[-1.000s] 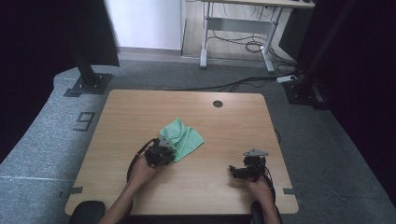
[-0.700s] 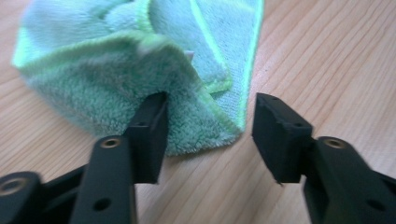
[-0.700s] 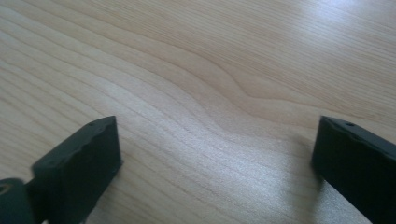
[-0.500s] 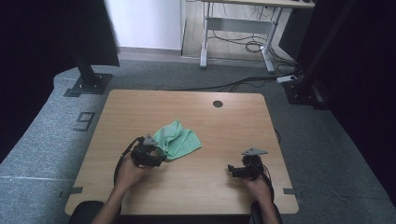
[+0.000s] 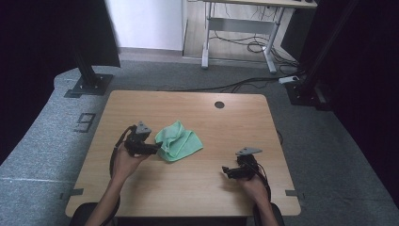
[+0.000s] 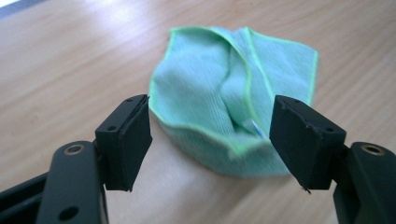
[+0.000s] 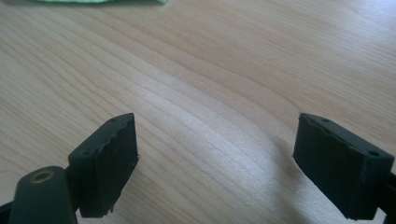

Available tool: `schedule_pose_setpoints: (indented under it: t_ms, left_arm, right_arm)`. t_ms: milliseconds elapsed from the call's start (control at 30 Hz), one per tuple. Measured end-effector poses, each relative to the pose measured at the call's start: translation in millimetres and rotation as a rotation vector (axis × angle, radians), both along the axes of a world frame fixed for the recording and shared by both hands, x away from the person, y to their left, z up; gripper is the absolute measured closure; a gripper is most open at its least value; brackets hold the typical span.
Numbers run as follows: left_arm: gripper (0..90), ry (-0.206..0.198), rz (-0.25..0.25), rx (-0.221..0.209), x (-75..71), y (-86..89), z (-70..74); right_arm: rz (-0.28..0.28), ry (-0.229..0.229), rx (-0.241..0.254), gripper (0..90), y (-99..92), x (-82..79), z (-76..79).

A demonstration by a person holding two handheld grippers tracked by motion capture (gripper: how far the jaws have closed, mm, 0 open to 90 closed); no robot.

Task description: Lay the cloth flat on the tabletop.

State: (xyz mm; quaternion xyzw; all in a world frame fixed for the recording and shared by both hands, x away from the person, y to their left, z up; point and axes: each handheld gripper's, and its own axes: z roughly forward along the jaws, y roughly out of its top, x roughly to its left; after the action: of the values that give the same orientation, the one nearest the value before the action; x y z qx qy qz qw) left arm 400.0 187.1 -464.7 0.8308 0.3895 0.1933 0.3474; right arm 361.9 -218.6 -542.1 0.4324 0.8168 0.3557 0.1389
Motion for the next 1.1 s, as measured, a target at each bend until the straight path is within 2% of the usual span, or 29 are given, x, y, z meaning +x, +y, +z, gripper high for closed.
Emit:
schedule_pose_setpoints:
  t_ms: [67, 100, 200, 233, 267, 333, 367, 400, 467, 500, 533, 567, 633, 667, 767, 800, 867, 900, 933, 967, 1000, 1033, 1100]
  left_arm:
    - [27.3, 0.015, -0.002, 0.004, 10.1, -3.2, -0.3]
    - [27.3, 0.035, -0.002, 0.011, 19.9, -5.6, -4.9]
    - [27.5, 0.073, 0.013, 0.048, 28.7, -5.7, -18.8]
    - [27.5, 0.073, 0.013, 0.048, 28.7, -5.7, -18.8]
    - [27.5, 0.092, 0.027, 0.066, 28.1, -2.1, -29.9]
    - [27.5, 0.110, 0.041, 0.069, 24.3, 4.4, -40.5]
    - [27.6, 0.110, 0.041, 0.069, 24.3, 4.4, -40.5]
    - [27.6, 0.122, 0.053, 0.074, 18.7, 10.7, -49.3]
    - [27.6, 0.128, 0.056, 0.076, 15.6, 13.4, -53.2]
    - [27.6, 0.133, 0.056, 0.076, 12.5, 15.8, -56.6]
    - [27.6, 0.140, 0.059, 0.077, 6.7, 19.5, -62.5]
    - [27.6, 0.140, 0.059, 0.077, 6.7, 19.5, -62.5]
    - [27.6, 0.144, 0.060, 0.084, 2.0, 21.1, -68.4]
    - [27.5, 0.143, 0.062, 0.049, -1.3, 24.2, -71.9]
    - [27.5, 0.140, 0.067, 0.034, -2.7, 25.6, -73.1]
    - [27.5, 0.130, 0.065, 0.051, -3.6, 24.0, -72.1]
    - [27.5, 0.118, 0.056, 0.060, -4.4, 22.5, -70.4]
    - [27.4, 0.112, 0.046, 0.045, -4.8, 22.1, -68.3]
    - [27.4, 0.108, 0.039, 0.005, -4.8, 22.4, -63.5]
    - [27.4, 0.108, 0.039, 0.005, -4.8, 22.4, -63.5]
    - [27.5, 0.100, 0.036, -0.012, -5.0, 22.5, -59.9]
    - [27.5, 0.093, 0.033, -0.029, -4.8, 22.6, -56.4]
    - [27.7, 0.082, 0.026, -0.058, -3.2, 22.3, -49.2]
  right_arm:
    - [0.003, 0.007, -0.003, 13.7, 0.9, 0.1, -0.9]
    - [0.003, 0.008, -0.003, 13.7, 0.9, 0.1, -1.1]
    - [0.001, 0.005, 0.005, 13.8, -0.4, -0.7, -0.3]
    - [0.001, 0.005, 0.005, 13.8, -0.4, -0.7, -0.3]
    - [0.005, -0.001, 0.011, 14.4, -2.0, -1.3, 0.3]
    - [0.011, -0.004, 0.017, 15.9, -3.0, -1.7, 1.2]
    - [0.011, -0.004, 0.017, 15.9, -3.0, -1.7, 1.2]
    - [0.027, -0.002, 0.027, 18.2, -1.9, -2.1, 2.9]
    - [0.037, -0.005, 0.033, 19.7, -0.3, -2.2, 4.2]
    - [0.051, -0.009, 0.041, 21.4, 2.1, -2.2, 5.8]
    - [0.087, -0.012, 0.050, 24.5, 11.0, -1.2, 9.4]
    - [0.087, -0.012, 0.050, 24.5, 11.0, -1.2, 9.4]
    - [0.131, -0.006, 0.058, 27.8, 20.8, 1.4, 11.9]
    - [0.164, 0.001, 0.058, 32.0, 30.5, 5.0, 13.3]
    - [0.196, 0.007, 0.051, 34.4, 42.0, 10.8, 15.0]
    - [0.223, 0.010, 0.052, 37.9, 53.7, 18.0, 16.9]
    - [0.239, 0.012, 0.057, 39.3, 59.8, 21.8, 18.1]
    - [0.272, 0.013, 0.064, 41.9, 73.8, 29.4, 21.6]
    - [0.280, 0.014, 0.067, 42.8, 78.6, 31.5, 22.9]
    - [0.280, 0.014, 0.067, 42.8, 78.6, 31.5, 22.9]
    - [0.308, 0.013, 0.072, 45.2, 91.8, 37.0, 26.0]
    - [0.308, 0.013, 0.072, 45.2, 91.8, 37.0, 26.0]
    - [0.341, 0.012, 0.062, 47.1, 107.4, 42.2, 28.0]
